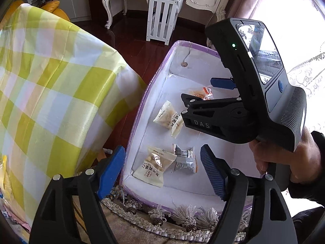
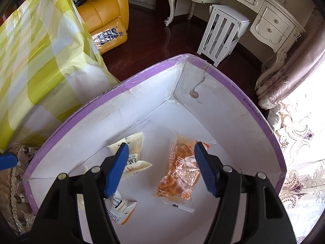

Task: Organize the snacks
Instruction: 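Move both tools back toward the snack pile on the table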

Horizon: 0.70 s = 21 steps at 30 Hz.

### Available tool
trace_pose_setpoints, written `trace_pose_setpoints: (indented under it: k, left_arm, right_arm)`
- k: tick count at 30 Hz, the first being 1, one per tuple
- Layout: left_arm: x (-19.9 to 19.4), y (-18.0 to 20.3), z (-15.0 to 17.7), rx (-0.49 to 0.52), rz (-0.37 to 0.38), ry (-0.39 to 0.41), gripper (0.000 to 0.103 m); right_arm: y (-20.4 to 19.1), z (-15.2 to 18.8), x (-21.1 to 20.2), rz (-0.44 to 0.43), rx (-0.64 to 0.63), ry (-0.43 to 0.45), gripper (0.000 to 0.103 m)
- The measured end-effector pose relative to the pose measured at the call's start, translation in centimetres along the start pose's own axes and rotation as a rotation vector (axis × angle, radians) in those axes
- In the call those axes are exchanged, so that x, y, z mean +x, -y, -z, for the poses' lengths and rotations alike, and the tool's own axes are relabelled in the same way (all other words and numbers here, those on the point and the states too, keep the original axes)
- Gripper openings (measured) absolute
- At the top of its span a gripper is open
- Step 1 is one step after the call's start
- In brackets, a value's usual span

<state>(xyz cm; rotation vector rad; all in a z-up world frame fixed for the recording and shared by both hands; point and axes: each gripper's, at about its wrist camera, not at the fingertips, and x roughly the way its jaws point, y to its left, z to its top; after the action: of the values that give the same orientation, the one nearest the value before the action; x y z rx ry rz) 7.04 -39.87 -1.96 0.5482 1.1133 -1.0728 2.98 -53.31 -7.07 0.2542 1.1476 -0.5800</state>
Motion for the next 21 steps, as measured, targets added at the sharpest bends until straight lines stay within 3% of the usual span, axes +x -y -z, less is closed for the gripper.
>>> trace_pose_setpoints:
  k: [21]
  left_arm:
    - [-8.6,-6.7,2.7,-0.221,-0.156,0.269,0.077]
  right_arm:
    - [-5.1,-2.2,-6.4,-0.022,-0.064,0.131,0.076]
